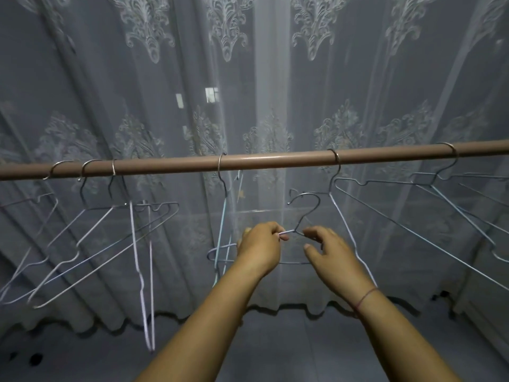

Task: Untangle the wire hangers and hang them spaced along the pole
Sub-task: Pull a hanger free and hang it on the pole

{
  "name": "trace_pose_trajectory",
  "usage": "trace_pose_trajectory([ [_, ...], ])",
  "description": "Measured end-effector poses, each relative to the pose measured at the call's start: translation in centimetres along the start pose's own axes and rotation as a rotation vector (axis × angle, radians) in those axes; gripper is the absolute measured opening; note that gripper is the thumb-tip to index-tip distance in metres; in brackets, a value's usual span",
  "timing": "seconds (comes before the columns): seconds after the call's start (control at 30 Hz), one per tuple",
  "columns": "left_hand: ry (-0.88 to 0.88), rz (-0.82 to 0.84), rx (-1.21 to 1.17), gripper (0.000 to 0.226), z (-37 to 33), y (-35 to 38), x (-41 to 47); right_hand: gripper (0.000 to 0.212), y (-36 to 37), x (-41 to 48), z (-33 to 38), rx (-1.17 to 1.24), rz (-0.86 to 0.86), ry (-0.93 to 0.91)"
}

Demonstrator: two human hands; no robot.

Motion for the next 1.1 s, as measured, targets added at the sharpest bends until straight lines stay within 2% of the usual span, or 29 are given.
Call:
trace_pose_trajectory([
  [0.27, 0.142, -0.072, 0.016, 0.031, -2.4, -0.1, -1.1, 0.015, -2.7, -1.6, -0.4, 0.057, 0.111, -0.012],
  [0.47, 0.141, -0.235, -0.095, 0.020, -3.1, 0.1, -2.3, 0.019, -2.4, -2.7, 0.1, 0.527, 0.205, 0.062],
  [0.57, 0.090, -0.331, -0.181, 0.018, -3.1, -0.3, -3.0, 0.019, -2.5, -3.0, 0.6, 0.651, 0.181, 0.065],
  [0.67, 0.028, -0.228, -0.436, 0.012, -3.7, 0.1, -3.2, 0.020, -2.7, -3.1, 1.2, 0.704, 0.144, 0.045],
  [0.77, 0.048, -0.079, -0.613, 0.027, -4.8, 0.9, -3.8, 0.020, -3.2, -2.8, 1.6, 0.746, 0.100, 0.021],
  [0.93, 0.123, -0.066, -0.662, 0.021, -6.7, 0.5, -3.3, 0.022, -4.4, -1.7, 2.9, 0.796, 0.009, 0.001],
  [1.1, 0.086, -0.085, -0.702, 0.023, -7.6, -0.5, -1.8, 0.018, -4.5, 0.0, 4.3, 0.816, -0.014, 0.012],
])
Point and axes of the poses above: each hand's wrist, its own x-axis towards the middle knuckle, its own y-axis out of the palm, z = x × y, the point moved 4 cm from there along x, towards the middle knuckle, and after that the axes turned 8 degrees about -x, right-handed, at the moved point
